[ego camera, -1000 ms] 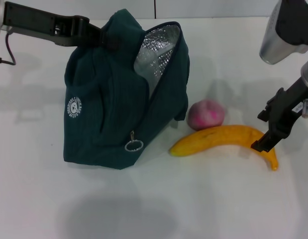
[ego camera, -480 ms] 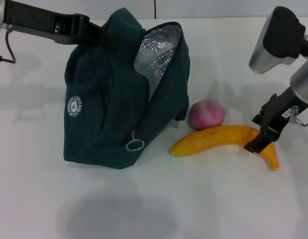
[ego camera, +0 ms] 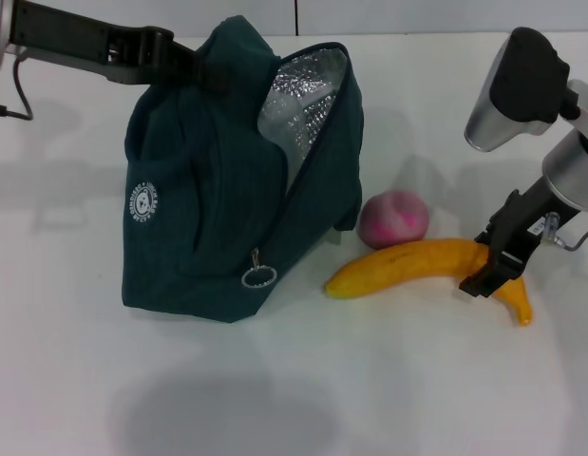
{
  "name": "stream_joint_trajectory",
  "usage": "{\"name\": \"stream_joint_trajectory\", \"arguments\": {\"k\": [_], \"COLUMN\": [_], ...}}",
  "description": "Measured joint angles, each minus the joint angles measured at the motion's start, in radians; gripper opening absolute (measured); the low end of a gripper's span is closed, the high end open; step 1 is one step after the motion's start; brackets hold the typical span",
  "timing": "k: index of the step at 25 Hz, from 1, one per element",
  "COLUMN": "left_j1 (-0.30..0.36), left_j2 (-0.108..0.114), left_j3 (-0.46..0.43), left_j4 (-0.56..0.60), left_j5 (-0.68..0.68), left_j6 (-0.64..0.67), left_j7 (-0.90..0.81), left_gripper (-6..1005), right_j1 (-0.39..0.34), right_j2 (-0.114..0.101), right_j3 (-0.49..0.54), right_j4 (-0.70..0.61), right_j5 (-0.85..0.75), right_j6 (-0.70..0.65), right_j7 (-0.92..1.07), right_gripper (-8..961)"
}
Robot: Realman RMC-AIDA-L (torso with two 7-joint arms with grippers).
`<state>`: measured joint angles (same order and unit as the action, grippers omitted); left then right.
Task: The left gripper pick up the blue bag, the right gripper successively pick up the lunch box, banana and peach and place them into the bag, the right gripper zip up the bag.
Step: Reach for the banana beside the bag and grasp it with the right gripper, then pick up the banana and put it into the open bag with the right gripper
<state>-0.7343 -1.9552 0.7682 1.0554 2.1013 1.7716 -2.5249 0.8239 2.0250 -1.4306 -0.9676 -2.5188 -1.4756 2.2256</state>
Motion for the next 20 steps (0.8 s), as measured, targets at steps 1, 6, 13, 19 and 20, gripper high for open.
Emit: {"name": "stream_joint_trajectory", "arguments": {"k": [1,6,13,19,20], "left_j1": [0.000,0.000,0.001,0.009,0.009], "left_j2": [0.000,0.001,0.001,0.005,0.005], "left_j3": [-0.001,-0.004,-0.004,-0.004,-0.004], "left_j4": [0.000,0.000,0.000,0.000,0.000], "left_j5": [0.000,0.001,0.002,0.001,0.001], "left_j6": [0.000,0.000,0.000,0.001,0.001], "left_j7": [0.000,0.000,-0.001,0.000,0.000], "left_gripper": [41,42,42,43,43], "right_j1": [0.000,-0.011,-0.015,-0.038,-0.042], "right_j2": [0.000,-0.001,-0.007,-0.016,-0.016], "right_j3": [0.000,-0.001,0.005,0.052,0.068], "right_j4": [0.005,-0.012,-0.047,-0.186,-0.205], "right_j5": [0.000,0.006,0.013,0.009,0.007], "right_j6": [0.004,0.009,-0.052,-0.246,-0.277], "right_j7": [0.000,-0.012,-0.027,-0.079,-0.090], "right_gripper": [756,650,509,456,456]}}
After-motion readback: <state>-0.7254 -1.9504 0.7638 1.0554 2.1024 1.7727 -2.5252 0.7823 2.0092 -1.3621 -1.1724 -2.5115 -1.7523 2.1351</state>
